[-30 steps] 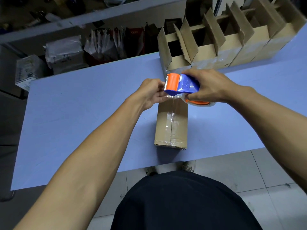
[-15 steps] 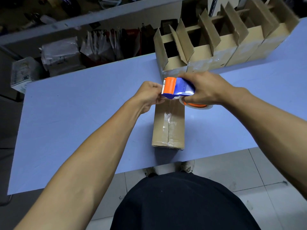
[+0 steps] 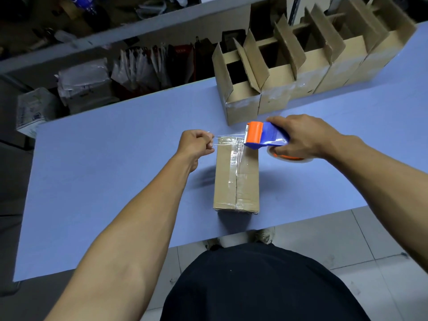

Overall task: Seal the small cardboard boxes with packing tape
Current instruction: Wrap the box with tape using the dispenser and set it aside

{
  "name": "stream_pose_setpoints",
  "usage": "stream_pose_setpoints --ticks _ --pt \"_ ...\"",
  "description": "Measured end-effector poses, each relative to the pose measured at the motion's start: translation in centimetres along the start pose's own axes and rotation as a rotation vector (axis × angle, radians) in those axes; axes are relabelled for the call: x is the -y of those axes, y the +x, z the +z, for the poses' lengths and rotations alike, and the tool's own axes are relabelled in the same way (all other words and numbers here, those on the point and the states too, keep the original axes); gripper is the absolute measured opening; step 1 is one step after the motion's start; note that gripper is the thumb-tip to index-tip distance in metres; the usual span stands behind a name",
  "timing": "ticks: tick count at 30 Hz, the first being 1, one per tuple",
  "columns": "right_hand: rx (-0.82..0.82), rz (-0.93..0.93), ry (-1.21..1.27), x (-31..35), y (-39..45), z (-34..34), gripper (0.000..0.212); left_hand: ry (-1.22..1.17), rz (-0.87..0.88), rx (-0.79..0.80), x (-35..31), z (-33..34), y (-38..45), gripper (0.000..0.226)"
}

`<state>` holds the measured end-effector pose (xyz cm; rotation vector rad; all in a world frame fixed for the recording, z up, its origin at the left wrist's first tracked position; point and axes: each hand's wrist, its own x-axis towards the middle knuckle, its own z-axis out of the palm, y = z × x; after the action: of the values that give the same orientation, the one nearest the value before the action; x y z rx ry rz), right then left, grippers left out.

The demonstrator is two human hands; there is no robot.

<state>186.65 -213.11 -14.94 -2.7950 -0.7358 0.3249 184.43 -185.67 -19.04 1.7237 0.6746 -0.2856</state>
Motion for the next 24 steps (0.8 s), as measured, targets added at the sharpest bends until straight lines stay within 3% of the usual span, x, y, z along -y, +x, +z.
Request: stream_pose_setpoints --ticks 24 --pt "-0.034 0.088 0.017 -1.4 0.2 1.8 0.068 0.020 0.138 -0.181 2.2 3.2 1.2 0.018"
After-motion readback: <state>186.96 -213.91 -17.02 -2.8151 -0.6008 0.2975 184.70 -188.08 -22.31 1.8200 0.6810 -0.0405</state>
